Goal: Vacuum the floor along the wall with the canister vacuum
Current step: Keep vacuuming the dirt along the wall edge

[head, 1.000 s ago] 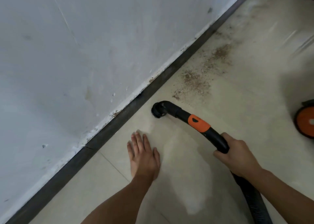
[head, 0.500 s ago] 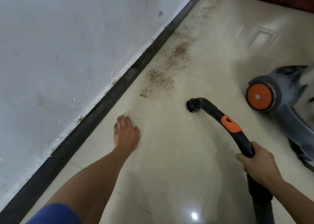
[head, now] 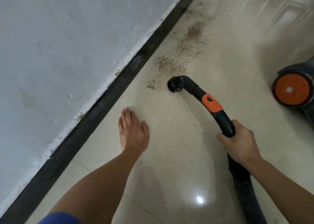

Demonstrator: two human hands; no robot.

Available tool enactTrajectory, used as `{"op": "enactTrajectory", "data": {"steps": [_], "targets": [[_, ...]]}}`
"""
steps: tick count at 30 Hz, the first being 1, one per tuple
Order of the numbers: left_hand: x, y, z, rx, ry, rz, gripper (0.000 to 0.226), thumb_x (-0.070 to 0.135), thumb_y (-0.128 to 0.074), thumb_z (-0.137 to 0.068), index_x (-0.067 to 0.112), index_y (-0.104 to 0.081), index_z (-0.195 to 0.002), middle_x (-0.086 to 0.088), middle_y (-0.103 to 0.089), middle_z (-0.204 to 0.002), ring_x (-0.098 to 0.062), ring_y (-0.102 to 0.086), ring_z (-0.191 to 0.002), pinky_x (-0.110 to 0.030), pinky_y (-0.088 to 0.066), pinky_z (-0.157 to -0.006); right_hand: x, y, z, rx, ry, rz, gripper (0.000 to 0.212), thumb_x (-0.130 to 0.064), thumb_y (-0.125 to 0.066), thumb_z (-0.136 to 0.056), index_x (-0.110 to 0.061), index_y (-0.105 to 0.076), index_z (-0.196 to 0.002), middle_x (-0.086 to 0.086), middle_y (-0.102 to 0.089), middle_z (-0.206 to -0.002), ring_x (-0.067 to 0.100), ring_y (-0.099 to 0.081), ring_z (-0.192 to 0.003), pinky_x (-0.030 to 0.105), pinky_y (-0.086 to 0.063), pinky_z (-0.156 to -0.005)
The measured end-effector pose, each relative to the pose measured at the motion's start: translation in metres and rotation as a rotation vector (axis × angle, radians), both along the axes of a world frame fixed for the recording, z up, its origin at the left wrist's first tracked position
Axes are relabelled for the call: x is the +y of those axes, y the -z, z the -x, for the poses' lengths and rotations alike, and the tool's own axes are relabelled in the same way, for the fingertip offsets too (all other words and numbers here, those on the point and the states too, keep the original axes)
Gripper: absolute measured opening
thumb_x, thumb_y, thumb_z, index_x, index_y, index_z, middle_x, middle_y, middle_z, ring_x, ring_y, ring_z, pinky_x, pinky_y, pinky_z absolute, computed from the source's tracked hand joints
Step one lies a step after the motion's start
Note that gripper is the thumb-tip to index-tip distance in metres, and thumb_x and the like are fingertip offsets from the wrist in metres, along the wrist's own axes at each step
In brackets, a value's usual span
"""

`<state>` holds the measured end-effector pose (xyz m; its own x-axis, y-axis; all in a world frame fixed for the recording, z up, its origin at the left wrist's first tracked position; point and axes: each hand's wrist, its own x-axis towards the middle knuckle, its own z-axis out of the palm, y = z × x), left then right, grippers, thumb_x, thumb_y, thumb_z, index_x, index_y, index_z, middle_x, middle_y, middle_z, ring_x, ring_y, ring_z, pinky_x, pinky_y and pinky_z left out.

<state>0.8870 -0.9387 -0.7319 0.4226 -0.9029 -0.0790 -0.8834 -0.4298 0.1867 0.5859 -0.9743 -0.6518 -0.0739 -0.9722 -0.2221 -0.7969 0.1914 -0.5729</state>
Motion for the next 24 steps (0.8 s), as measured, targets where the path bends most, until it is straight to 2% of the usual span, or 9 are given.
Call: {"op": "enactTrajectory", "data": {"steps": [4,7,13,17,21,24], "targets": [[-0.001,0.001,0.000,-0.010,0.001,0.007,0.068,0.041,-0.020,-0.098,-0.001,-0.015,-0.151,-0.018,-0.011,-0.160,-0.028,-0.005,-0.148,-0.040,-0.004,-0.121,-0.009,-0.002,0.009,0.033,-0.111,-0.012,0.022,-0.015,-0.073,-0.074,-0.020,-0.052,-0.078,0.005,-0.059,-0.055,0.021,-0.060,-0.048,0.034,-0.047,-0.043],[-0.002,0.003,-0.001,-0.023,-0.002,0.005,0.068,0.041,-0.019,-0.098,-0.001,-0.015,-0.151,-0.018,-0.011,-0.160,-0.028,-0.006,-0.148,-0.040,-0.003,-0.121,-0.029,-0.004,0.007,0.077,-0.098,0.041,0.021,-0.016,-0.073,-0.074,-0.018,-0.053,-0.079,0.006,-0.060,-0.056,0.022,-0.060,-0.051,0.035,-0.048,-0.047],[-0.001,0.005,0.000,-0.022,-0.012,0.013,0.070,0.044,-0.013,-0.097,0.000,-0.014,-0.151,-0.018,-0.010,-0.160,-0.027,-0.004,-0.148,-0.039,-0.002,-0.121,-0.050,-0.002,-0.026,0.015,-0.196,0.016,0.020,-0.016,-0.072,-0.074,-0.016,-0.053,-0.082,0.011,-0.061,-0.061,0.028,-0.061,-0.055,0.037,-0.052,-0.051],[-0.002,0.006,0.000,-0.013,-0.015,0.009,0.072,0.046,-0.009,-0.095,0.001,-0.013,-0.151,-0.017,-0.008,-0.160,-0.027,-0.002,-0.149,-0.038,-0.001,-0.121,-0.059,0.002,-0.032,0.017,-0.190,0.038,0.020,-0.016,-0.072,-0.075,-0.016,-0.054,-0.083,0.009,-0.061,-0.061,0.025,-0.061,-0.054,0.029,-0.045,-0.047],[-0.002,0.007,-0.001,-0.013,-0.018,0.004,0.072,0.046,-0.008,-0.095,0.001,-0.010,-0.152,-0.016,-0.005,-0.161,-0.025,0.001,-0.149,-0.038,0.001,-0.121,-0.062,0.007,-0.038,0.021,-0.237,0.023,0.020,-0.017,-0.072,-0.075,-0.015,-0.055,-0.085,0.008,-0.061,-0.061,0.024,-0.060,-0.055,0.029,-0.044,-0.047],[-0.002,0.006,0.000,-0.007,-0.016,0.010,0.071,0.044,-0.011,-0.096,0.001,-0.011,-0.152,-0.017,-0.006,-0.161,-0.026,0.001,-0.149,-0.038,0.001,-0.121,-0.080,0.008,-0.050,0.023,-0.202,0.075,0.019,-0.018,-0.071,-0.076,-0.012,-0.055,-0.085,0.011,-0.061,-0.063,0.028,-0.061,-0.057,0.035,-0.050,-0.054]]}}
